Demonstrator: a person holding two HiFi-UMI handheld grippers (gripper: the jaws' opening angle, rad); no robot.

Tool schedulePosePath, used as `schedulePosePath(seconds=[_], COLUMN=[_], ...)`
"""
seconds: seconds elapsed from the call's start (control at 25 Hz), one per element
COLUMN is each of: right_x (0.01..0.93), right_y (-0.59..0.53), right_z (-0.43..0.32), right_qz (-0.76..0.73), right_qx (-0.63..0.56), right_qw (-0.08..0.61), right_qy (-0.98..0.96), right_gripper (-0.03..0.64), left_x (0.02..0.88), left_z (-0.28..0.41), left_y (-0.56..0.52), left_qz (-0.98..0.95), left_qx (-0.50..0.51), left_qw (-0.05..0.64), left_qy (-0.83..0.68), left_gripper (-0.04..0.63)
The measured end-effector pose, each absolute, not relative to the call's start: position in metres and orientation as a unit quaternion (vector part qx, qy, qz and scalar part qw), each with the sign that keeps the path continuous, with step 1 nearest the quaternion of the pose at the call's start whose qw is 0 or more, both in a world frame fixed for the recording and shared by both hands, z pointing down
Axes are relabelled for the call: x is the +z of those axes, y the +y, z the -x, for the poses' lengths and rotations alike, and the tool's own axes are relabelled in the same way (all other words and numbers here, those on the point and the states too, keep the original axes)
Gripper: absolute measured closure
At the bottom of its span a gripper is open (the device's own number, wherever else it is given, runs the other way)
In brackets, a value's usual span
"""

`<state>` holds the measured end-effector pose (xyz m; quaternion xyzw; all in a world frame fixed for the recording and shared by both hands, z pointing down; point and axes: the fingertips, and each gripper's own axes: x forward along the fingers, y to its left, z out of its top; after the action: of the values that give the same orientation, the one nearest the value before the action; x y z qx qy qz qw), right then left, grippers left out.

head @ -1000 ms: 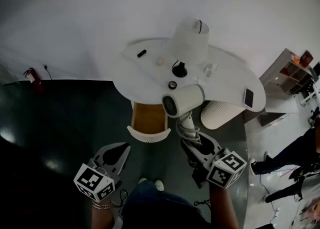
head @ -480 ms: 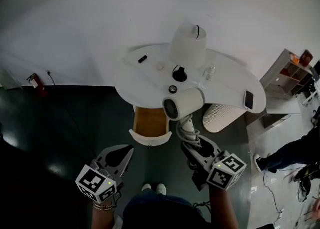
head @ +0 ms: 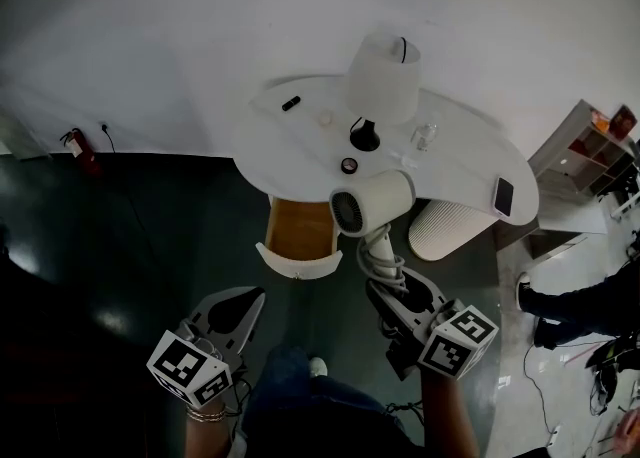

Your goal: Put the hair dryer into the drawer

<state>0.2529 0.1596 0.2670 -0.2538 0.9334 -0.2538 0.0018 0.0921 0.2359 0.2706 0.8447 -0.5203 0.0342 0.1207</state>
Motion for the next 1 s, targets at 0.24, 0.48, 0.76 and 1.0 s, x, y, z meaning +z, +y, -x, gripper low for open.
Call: schedulePosePath(seconds=[0.24,0.48,0.76,1.0], right_x=[0.270,0.278,0.275,0.274], right_y=[0.156,0.149,0.137,0.124], right_z=[-0.256,-0.242,-0.217,-0.199], right_qz=[0.260,0.269,0.280,0.291], right_qx=[-0.255,-0.261,-0.264,-0.266], right_qw=[-0.010,-0.017,-0.024,-0.040], right_qy=[0.931,0.927,0.923,0.918], right_gripper=[0.407,0.407,0.407,0.407], left_x=[0.270,0.277,0.271,0.269], left_z=[-0.091,-0.078,-0.063,-0.048], left_y=[0.237,0.219,0.193,0.172], left_qz=[-0.844,-0.850,-0.871,-0.883], left_qx=[0.046,0.051,0.059,0.067], left_qw=[0.128,0.135,0.131,0.138], left_qy=[-0.519,-0.506,-0.470,-0.444], left_gripper=[0.580,0.580,0.580,0.580])
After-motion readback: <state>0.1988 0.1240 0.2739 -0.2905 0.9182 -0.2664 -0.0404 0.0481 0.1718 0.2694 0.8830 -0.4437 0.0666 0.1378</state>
